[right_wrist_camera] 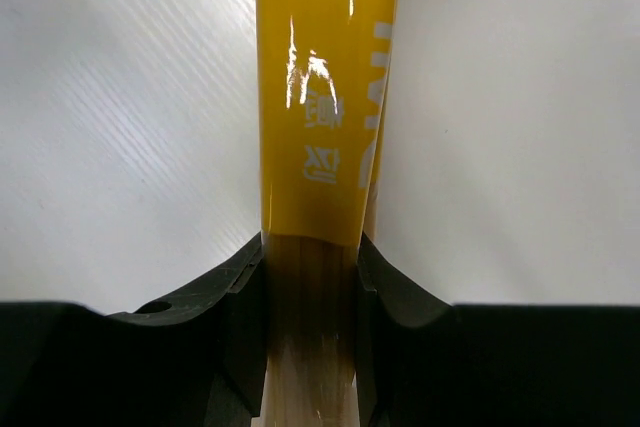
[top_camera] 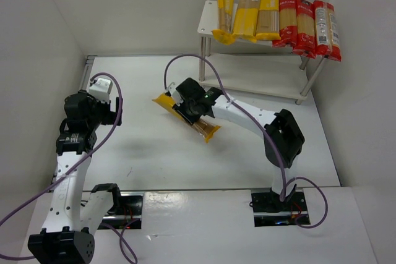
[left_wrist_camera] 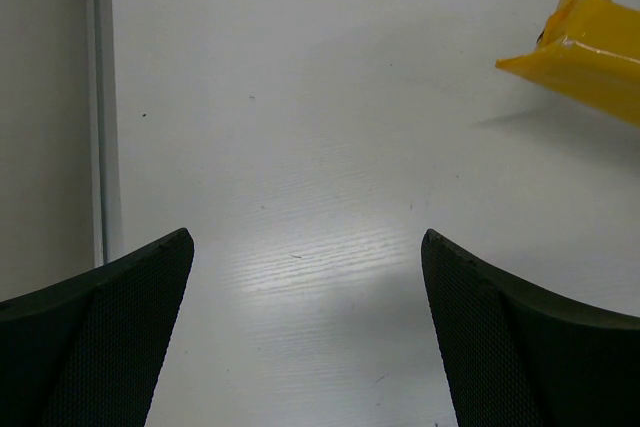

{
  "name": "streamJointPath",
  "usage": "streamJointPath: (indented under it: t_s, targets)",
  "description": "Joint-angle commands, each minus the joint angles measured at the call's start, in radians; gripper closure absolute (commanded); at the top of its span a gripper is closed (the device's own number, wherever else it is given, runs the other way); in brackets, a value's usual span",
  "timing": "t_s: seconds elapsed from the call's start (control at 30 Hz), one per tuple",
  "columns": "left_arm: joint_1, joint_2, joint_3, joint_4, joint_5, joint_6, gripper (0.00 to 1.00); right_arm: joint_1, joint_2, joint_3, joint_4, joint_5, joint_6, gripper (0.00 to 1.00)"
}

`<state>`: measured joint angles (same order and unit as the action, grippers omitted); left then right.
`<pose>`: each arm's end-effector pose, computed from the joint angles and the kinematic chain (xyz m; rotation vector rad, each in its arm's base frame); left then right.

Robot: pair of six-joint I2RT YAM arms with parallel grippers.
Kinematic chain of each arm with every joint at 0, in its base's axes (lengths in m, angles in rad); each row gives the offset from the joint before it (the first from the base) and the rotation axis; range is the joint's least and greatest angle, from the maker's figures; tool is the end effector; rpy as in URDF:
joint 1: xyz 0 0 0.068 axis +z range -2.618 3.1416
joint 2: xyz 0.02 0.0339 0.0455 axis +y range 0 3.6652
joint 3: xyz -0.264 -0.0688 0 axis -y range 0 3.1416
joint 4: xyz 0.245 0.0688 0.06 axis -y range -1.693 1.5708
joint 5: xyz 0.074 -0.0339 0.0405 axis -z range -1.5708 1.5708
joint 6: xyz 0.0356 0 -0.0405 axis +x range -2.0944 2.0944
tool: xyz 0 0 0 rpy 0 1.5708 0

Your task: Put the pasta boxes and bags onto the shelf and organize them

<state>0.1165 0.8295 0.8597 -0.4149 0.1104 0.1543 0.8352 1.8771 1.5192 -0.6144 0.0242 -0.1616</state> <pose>0.1854 0.0177 0.3345 0.1096 1.9506 0.0707 0.2770 0.3048 0.2450 -1.2150 2.2525 0.2317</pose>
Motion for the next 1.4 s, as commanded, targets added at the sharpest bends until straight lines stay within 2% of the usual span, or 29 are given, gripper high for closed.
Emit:
streamJointPath:
  t_s: [0.0, 0.17, 0.27, 0.53, 0.8, 0.97, 1.1, 1.37]
  targets:
    - [0.005, -0.018, -0.004, 0.036, 0.02, 0.004, 0.0, 0.012, -0.104, 0.107, 0.036, 0.017, 0.008, 1.0]
    - [0.005, -0.018, -0.004, 0.036, 0.011, 0.004, 0.0, 0.012, -0.125, 0.156, 0.016, 0.029, -0.001, 1.0]
    - [0.005, -0.018, -0.013, 0.036, 0.011, 0.004, 0.0, 0.012, -0.134, 0.24, -0.02, 0.042, -0.019, 1.0]
    - [0.005, -0.018, -0.013, 0.036, 0.011, 0.004, 0.0, -0.041, -0.093, 0.638, -0.119, 0.082, -0.038, 1.0]
    - [0.005, -0.018, -0.013, 0.027, 0.011, 0.013, 0.0, -0.084, -0.038, 0.872, -0.131, 0.183, -0.038, 1.0]
    - [0.005, -0.018, -0.013, 0.027, 0.02, 0.013, 0.0, -0.137, 0.011, 1.007, -0.131, 0.246, -0.038, 1.0]
    - [0.005, -0.018, -0.013, 0.027, 0.02, 0.013, 0.0, -0.197, 0.065, 1.192, -0.153, 0.246, -0.016, 1.0]
    - [0.005, -0.018, -0.013, 0.018, 0.02, 0.022, 0.0, -0.311, 0.14, 1.401, -0.151, 0.235, 0.014, 1.0]
